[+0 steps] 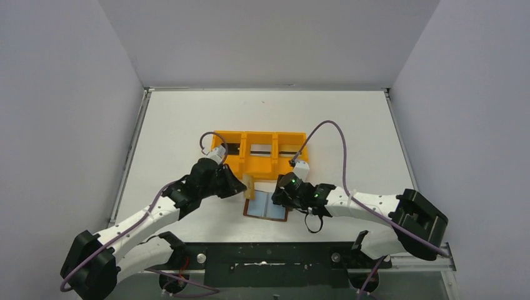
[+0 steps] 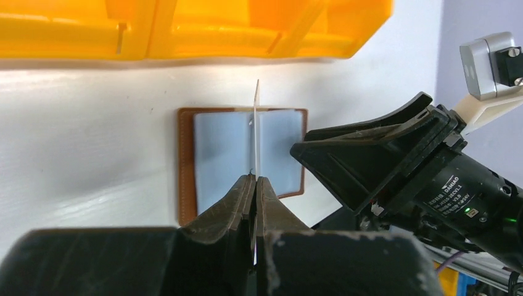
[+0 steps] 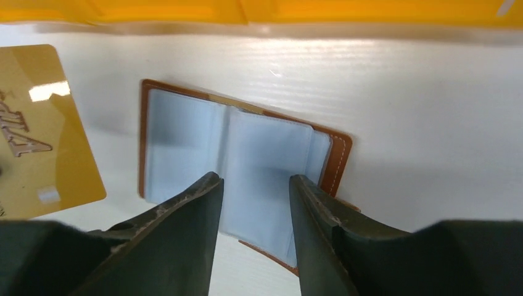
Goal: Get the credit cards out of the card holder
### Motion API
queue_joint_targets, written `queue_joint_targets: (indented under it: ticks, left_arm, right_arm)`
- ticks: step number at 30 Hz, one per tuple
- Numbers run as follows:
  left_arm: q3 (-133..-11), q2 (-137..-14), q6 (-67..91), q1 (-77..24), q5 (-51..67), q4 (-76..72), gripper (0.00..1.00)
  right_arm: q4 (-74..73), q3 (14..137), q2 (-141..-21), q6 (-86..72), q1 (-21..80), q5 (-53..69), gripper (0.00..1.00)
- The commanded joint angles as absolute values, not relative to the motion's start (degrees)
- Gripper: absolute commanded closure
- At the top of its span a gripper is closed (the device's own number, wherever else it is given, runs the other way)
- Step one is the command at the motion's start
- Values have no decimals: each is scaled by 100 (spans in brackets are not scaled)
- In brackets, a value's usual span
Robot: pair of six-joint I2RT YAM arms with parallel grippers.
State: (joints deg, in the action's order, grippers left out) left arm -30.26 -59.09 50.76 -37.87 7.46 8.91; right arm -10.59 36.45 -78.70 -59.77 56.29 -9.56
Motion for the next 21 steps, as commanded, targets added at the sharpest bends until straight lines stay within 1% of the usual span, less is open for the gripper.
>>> queue_joint_targets:
  ticks: [1,4,8,11,15,18,21]
  left_arm:
    - [-3140,-5274,5019,-3698,541,560,100]
    - [-2922,-4837,5108,-3666,578,138,100]
    - [-2534,-4259,5402,-3607,585,-413,100]
    - [-2300,-3947,5652,-3550,687,-711,100]
    - [-2181,-3877,5800,-3442,1093,-959,100]
    - [-2221,-3995,5819,-3370,1354,-1021,100]
    - [-2215,-4108,5893,-3304,1616,-1244,100]
  right_arm:
    - [-942,4161,-7156,-5298,5532,-1356,50]
    - [-352,4066,-6829,-4949,5419,-1030,38]
    - [870,3632,-6467,-4831,5216,-298,31]
    - [1702,3339,-6320,-4940,5112,162,30]
    - [2388,3152,-6326,-5138,4958,653,29]
    - [2600,3167,-6492,-5282,4787,1135,32]
    - [2806,3208,-6706,-5419,4659,1559,37]
